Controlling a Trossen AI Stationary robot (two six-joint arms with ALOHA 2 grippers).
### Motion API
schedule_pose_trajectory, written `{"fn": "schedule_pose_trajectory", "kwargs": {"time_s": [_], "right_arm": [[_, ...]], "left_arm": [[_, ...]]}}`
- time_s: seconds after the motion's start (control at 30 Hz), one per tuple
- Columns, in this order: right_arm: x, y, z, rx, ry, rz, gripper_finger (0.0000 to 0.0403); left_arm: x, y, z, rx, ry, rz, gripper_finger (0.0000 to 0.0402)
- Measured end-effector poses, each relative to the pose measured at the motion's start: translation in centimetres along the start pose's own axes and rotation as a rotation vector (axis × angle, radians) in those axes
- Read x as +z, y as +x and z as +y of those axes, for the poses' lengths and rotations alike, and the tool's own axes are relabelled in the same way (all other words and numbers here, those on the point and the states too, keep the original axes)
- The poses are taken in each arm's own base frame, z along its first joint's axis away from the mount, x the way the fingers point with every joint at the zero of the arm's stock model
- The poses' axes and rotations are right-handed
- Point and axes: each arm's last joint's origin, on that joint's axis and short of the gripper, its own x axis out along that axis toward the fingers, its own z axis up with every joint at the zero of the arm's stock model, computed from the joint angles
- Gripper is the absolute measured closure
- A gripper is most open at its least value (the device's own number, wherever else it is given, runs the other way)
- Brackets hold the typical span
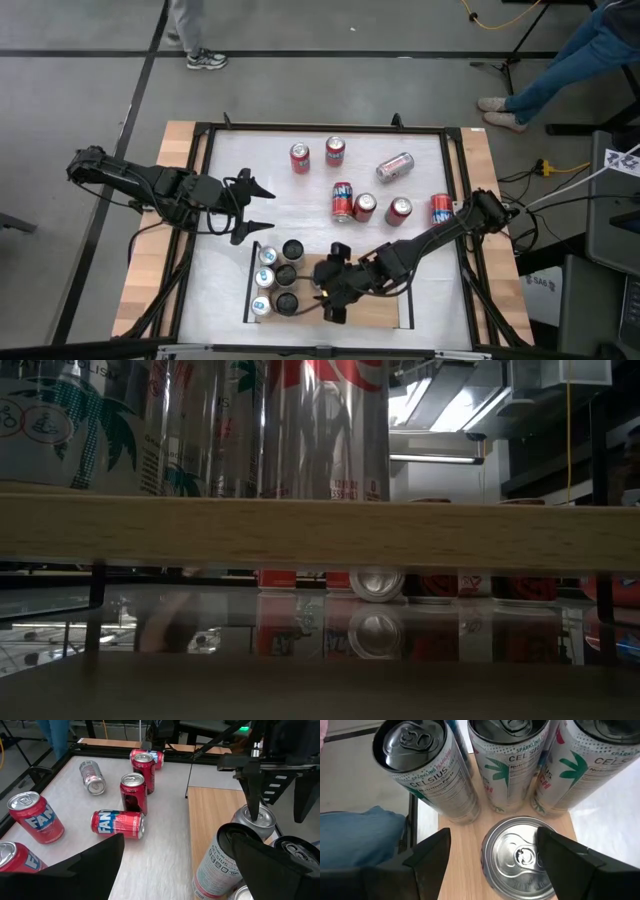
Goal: Place canned beverage on shelf
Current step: Put the left silver soda can on the shelf
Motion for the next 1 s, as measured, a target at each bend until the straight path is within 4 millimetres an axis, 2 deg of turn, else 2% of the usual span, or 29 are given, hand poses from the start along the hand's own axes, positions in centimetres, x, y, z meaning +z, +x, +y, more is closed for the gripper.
{"fn": "schedule_pose_trajectory", "kwargs": {"time_s": [0.53,1.0], "right_arm": [[0.29,0.04,-0.10,0.004,0.006,-0.019,0.0116],[0.73,-0.54,-0.12,-0.038,-0.087,-0.084,0.0116]], "left_arm": [[0.00,0.00,0.00,0.000,0.000,0.000,0.0043],[0.00,0.00,0.00,0.000,0.000,0.000,0.0043]]}}
